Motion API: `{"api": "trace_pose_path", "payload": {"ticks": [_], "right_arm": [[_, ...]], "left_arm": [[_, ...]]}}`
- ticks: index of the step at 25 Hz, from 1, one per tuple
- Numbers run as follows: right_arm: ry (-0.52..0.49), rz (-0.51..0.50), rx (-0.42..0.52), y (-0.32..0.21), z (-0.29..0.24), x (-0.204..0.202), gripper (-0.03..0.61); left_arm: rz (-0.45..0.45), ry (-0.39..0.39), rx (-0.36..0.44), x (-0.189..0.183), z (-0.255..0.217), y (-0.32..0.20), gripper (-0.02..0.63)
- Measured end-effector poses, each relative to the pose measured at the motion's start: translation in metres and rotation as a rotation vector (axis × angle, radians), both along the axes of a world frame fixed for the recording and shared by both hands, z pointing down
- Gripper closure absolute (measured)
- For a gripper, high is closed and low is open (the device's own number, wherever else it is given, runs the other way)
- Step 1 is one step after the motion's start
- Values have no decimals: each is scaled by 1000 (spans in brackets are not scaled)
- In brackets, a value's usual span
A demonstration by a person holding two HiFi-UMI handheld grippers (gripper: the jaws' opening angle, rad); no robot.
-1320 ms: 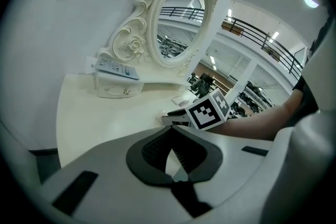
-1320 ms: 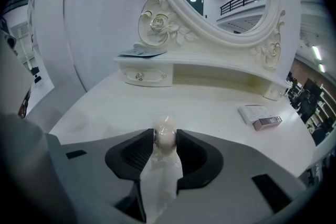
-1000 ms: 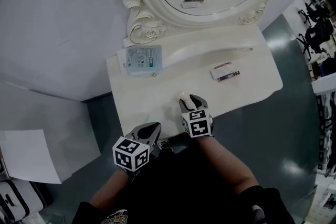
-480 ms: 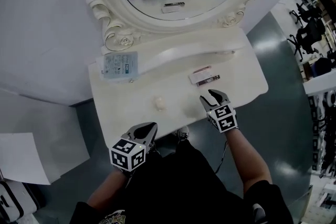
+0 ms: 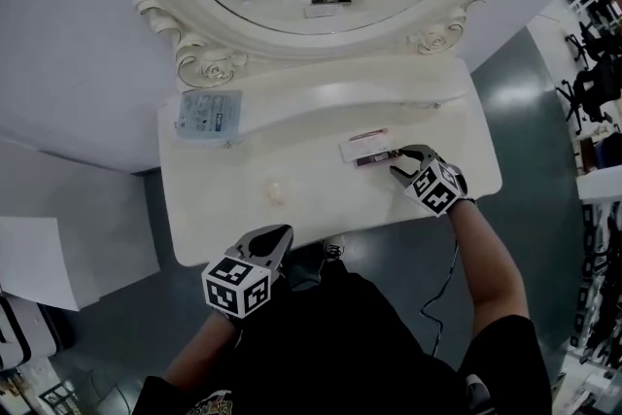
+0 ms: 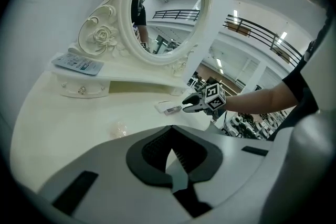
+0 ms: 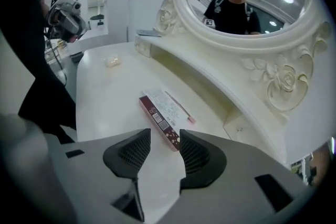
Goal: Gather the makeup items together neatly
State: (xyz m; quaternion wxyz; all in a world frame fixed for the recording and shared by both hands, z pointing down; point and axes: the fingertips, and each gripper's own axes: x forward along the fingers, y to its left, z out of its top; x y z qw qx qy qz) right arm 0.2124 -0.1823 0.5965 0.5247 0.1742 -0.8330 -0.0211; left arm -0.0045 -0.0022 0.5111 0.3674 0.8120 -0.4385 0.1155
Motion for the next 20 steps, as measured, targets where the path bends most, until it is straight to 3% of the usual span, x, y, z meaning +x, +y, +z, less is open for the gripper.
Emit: {"api": "trace_pose_path", "payload": {"ticks": [5, 10, 12, 14, 16, 20], "right_arm": [[98, -217, -41, -10, 22, 3, 393], [132, -332, -131, -10, 34, 1, 394], [142, -356, -152, -9, 37, 1, 397], [143, -367, -154, -8, 37, 1, 456], [142, -373, -140, -4, 37, 1, 462], [117, -314, -111, 8, 35, 2, 472]], "left_arm": [[-74, -1, -23, 15, 7, -2, 604], [-135, -3, -44, 24, 13, 2, 604], [-150, -4, -47, 26, 14, 4, 604], [-156, -5, -48, 28, 15, 5, 604], [-158, -7, -47, 30, 14, 6, 604], [-150, -10, -37, 29, 9, 7, 604]]}}
